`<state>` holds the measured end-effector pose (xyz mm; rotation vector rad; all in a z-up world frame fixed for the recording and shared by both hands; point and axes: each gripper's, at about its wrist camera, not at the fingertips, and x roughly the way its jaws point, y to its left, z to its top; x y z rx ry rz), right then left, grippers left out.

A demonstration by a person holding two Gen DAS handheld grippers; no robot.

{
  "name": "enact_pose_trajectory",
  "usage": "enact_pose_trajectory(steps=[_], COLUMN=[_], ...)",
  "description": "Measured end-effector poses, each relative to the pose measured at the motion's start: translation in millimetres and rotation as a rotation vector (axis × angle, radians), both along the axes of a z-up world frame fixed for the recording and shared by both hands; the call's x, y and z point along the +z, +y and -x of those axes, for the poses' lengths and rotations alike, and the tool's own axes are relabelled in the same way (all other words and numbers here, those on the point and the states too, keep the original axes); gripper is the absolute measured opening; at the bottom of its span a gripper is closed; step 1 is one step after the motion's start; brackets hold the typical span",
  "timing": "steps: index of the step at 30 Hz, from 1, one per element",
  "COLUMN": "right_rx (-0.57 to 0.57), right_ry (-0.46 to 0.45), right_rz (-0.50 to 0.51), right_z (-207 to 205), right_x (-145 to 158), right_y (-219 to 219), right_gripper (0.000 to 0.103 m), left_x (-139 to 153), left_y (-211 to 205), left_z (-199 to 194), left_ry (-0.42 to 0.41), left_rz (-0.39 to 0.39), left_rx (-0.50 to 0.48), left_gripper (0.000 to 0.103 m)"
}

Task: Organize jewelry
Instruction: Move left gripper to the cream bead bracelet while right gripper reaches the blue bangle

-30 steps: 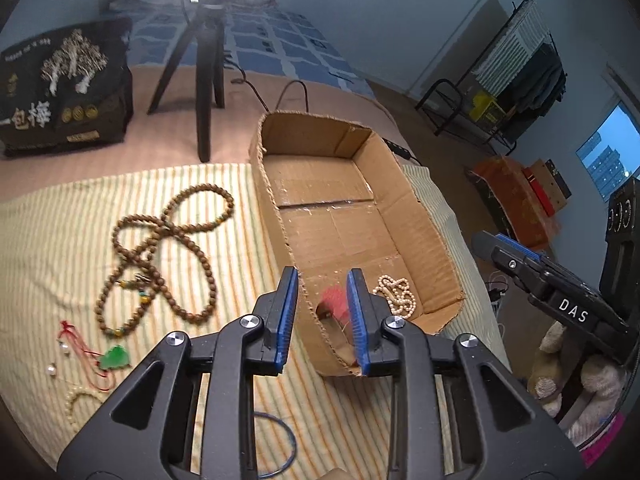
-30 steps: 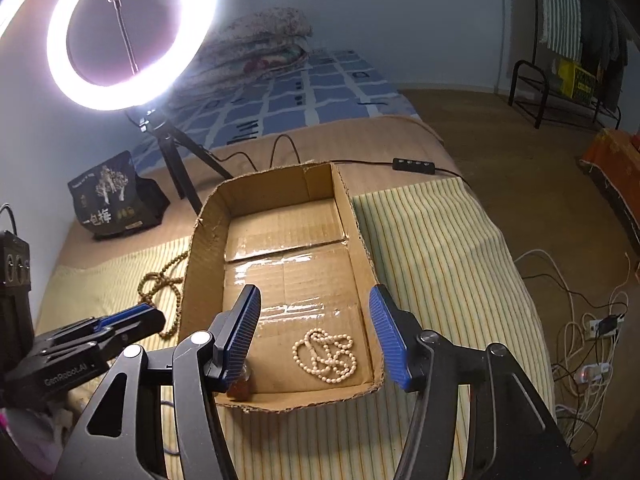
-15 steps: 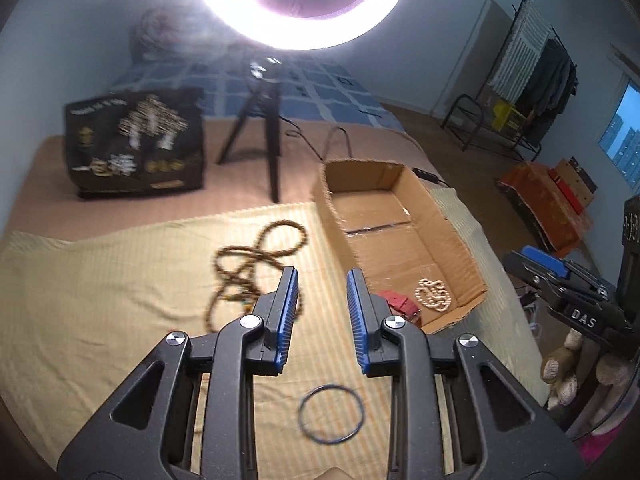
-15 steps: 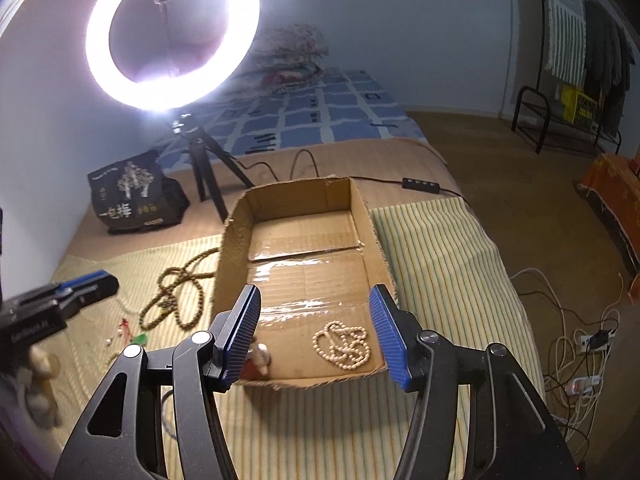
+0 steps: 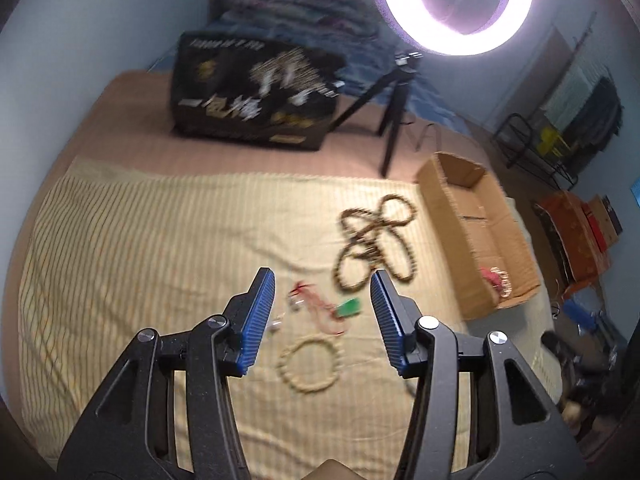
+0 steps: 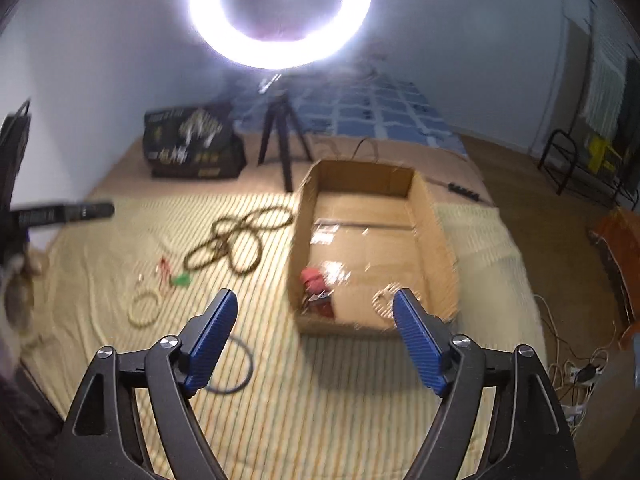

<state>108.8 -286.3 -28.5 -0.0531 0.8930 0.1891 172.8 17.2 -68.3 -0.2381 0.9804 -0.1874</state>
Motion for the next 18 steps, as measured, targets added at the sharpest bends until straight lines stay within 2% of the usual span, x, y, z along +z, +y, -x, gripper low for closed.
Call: enact_pose_trajectory(steps=[8,13,18], right_rx=[0.122,0.168,0.207], right_ry=[0.109,0.145,0.188], right_rz=[0.065,0.079,0.067], right_z=[11,11,8], right_x=[-50,-64,-76], right_y=[39,55,68], right_gripper=[0.08,0.08,0.08], left_x=[-50,-75,-92], left_y=[15,12,0], left_z=[3,4,2], left_ry=[0.108,0.174,0.213], left_rz=[-0.042,-0.013,-0.023], left_rx=[-0.028,-0.043,-0.071], left_gripper=[0.051,0.051,0.051])
